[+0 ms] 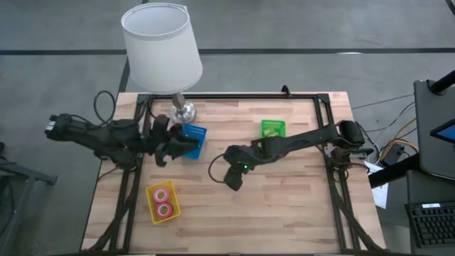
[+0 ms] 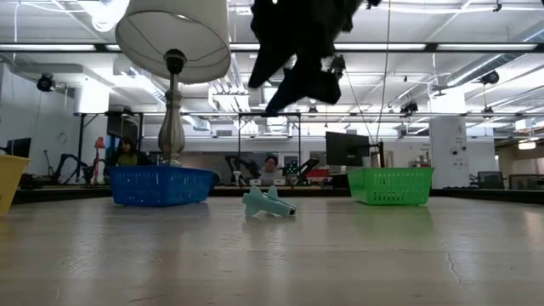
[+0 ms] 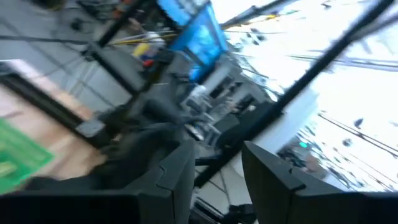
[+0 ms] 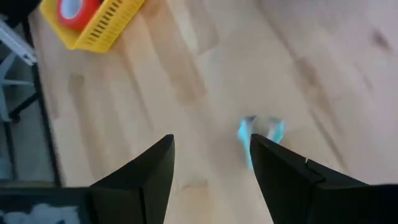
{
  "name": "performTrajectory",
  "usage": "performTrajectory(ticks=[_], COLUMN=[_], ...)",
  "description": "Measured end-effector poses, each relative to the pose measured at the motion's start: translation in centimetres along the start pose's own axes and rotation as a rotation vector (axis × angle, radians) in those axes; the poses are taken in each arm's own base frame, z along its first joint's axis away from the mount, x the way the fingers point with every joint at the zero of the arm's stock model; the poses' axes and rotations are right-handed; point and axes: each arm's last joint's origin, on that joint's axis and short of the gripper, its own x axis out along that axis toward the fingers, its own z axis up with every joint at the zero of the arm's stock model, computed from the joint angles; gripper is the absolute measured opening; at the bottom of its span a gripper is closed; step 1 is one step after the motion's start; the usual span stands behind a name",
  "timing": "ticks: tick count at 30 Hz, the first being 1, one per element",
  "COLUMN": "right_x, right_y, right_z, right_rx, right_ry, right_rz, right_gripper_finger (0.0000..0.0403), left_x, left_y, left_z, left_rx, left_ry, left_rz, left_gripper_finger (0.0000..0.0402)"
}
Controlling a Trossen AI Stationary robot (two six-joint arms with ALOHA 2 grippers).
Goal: Pick and place Stapler, Stapler remover, tape
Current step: Put the light blue staple remover into the blue bin
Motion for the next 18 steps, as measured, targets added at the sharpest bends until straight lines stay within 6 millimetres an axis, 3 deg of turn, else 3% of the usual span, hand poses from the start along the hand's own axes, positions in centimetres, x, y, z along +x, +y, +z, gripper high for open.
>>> performTrajectory(ticks=[8,18], right_x=[2.7,4.4], right_y=[-3.5,-5.0], right_z=[-2.2,-3.5], right_rx=[0.027,0.047], right_ry=[-0.018,0.054], right_rz=[-0.125,-0.103], right_gripper_finger=[0.0203,0.0203], left_x=[1.7,3.6], left_y=[-0.8,-0.8], left_z=[-1.9,-4.2], left_rx=[-0.035,-0.049], left_ry=[0.031,0.085], left_rz=[-0.061,-0.077], left_gripper_finger=[0.0136,0.0133])
